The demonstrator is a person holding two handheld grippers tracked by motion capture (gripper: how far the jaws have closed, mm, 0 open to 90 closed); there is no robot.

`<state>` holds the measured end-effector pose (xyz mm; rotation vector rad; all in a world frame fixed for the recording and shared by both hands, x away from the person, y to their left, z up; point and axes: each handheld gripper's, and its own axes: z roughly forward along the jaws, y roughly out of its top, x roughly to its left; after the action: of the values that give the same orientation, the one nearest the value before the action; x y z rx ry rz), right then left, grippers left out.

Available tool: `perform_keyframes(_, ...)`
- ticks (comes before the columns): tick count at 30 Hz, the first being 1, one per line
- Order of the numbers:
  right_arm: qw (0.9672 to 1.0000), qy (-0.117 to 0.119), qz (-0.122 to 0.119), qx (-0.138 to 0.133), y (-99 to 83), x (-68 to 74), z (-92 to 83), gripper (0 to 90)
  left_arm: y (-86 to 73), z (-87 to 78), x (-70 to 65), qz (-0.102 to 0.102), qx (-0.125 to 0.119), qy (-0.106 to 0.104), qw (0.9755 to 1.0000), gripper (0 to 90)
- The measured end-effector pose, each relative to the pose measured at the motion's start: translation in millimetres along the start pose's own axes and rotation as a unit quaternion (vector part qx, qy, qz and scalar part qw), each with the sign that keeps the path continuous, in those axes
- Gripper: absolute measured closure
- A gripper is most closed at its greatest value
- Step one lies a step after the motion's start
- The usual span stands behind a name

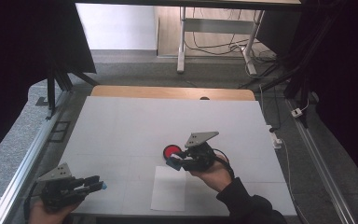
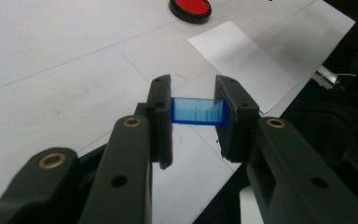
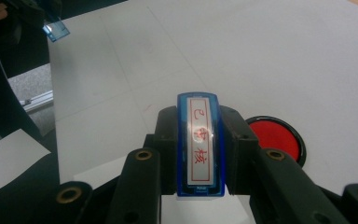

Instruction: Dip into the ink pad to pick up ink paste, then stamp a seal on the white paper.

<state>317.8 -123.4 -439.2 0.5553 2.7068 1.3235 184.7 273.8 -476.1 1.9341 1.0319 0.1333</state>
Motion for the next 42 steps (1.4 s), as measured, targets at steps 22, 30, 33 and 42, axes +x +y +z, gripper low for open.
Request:
perform_keyframes(22, 0.9993, 0.009, -0.018, 0.031, -13.5, 14.4, 14.7, 71.2, 0.0, 0.1, -0.7, 0.003, 0.001, 0.002, 1.0000, 68.4)
perform_keyframes(30, 0.9980, 0.008, -0.032, 0.053, -19.0, 15.2, 27.3, 71.2, 0.2, 0.4, -1.0, 0.004, 0.003, 0.003, 1.0000, 68.4)
perform_keyframes(33, 0.9976, 0.007, -0.033, 0.060, -20.7, 15.9, 32.0, 71.2, 0.3, 0.5, -1.1, 0.004, 0.005, 0.004, 1.0000, 68.5)
perform_keyframes(42, 0.9963, 0.001, -0.043, 0.074, -26.4, 14.9, 44.0, 71.2, 0.3, 0.6, -1.1, 0.003, 0.006, 0.004, 1.0000, 68.5)
